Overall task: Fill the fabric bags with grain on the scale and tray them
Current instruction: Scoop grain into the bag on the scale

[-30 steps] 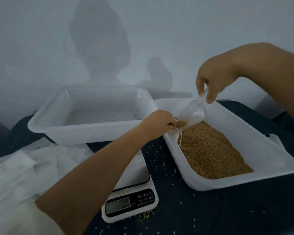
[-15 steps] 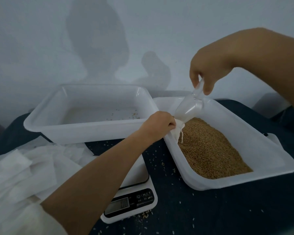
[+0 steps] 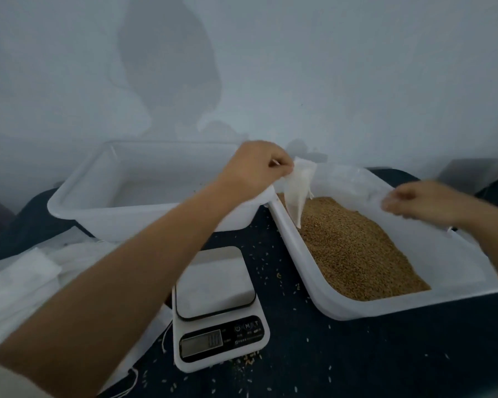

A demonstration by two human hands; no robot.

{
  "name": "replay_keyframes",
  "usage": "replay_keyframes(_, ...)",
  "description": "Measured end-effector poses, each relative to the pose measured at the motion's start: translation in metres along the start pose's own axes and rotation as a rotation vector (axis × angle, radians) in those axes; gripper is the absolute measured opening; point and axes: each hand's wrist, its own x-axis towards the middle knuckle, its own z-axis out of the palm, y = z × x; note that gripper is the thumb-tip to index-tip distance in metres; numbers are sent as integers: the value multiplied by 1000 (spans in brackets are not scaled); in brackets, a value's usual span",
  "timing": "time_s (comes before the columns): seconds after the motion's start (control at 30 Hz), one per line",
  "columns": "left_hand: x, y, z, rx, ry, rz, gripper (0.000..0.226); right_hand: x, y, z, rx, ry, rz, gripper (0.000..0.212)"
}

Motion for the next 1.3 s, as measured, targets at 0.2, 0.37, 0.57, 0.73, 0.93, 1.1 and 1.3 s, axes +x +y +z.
replay_keyframes(0.2,-30,-3,-65,128,-38,-39,6,18,-4,65,-96,-71,16,38)
replay_keyframes(0.37,-68,-20,-75,514,-232,-29,10,24,-14,87,-103,-82,28,26)
replay_keyframes(0.57,-90,-39,-50,560,-331,-224,12,23,-21,96,-108,-67,21,21)
replay_keyframes(0.73,-83,-31,-40,305,-359,-449,13,18,-23,101,-74,-74,27,17)
replay_keyframes(0.93,-76,-29,-34,379,-414,-454,21,16,-26,102,-133,-86,28,19)
replay_keyframes(1.1,-82,-35,-23,421,-347,-400,25,15,-28,103,-119,-79,30,21)
replay_keyframes(1.3,-93,-42,-35,375,-211,-370,32,12,-27,99,-107,-28,30,33)
